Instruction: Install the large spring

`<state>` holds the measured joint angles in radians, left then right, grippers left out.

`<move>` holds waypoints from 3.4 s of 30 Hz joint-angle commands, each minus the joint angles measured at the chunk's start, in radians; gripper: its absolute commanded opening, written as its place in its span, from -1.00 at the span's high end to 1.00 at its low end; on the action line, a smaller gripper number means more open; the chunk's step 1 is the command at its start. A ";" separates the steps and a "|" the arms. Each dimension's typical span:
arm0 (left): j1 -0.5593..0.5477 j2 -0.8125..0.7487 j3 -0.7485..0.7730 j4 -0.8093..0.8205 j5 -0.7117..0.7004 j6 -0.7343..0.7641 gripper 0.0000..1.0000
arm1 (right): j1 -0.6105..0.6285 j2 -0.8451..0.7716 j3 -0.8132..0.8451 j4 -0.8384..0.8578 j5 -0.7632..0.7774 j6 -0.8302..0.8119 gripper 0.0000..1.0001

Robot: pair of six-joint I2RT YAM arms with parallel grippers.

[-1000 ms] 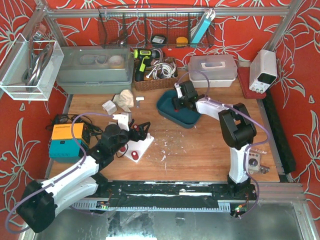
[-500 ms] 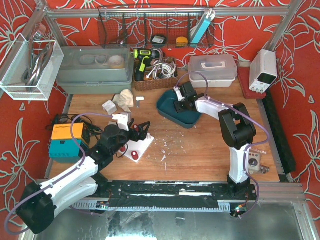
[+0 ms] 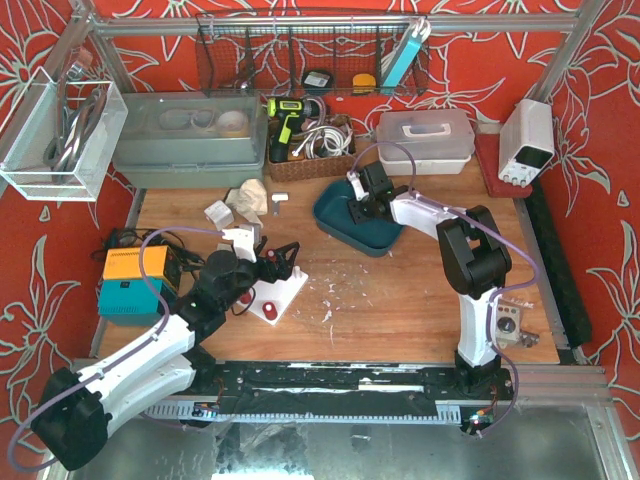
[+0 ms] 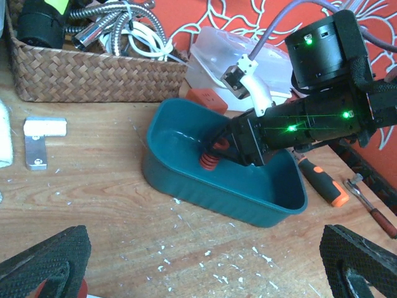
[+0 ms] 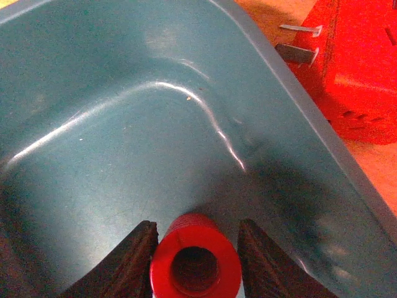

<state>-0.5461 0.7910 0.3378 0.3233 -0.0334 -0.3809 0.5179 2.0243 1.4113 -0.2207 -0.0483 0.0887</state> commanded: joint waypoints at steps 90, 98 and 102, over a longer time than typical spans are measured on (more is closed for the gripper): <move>-0.295 0.253 -0.121 0.597 0.160 0.661 -0.11 | 0.375 -0.834 -0.487 -0.035 -0.384 0.209 1.00; -0.295 0.242 -0.122 0.579 0.114 0.665 -0.15 | 0.376 -0.834 -0.495 -0.027 -0.376 0.206 1.00; -0.295 0.242 -0.119 0.576 0.172 0.683 -0.11 | 0.376 -0.828 -0.511 0.027 -0.406 0.238 1.00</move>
<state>-0.8371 1.0458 0.2138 0.8562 0.1009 0.2741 0.8848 1.2030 0.9180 -0.2584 -0.4122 0.2905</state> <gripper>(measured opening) 0.571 0.311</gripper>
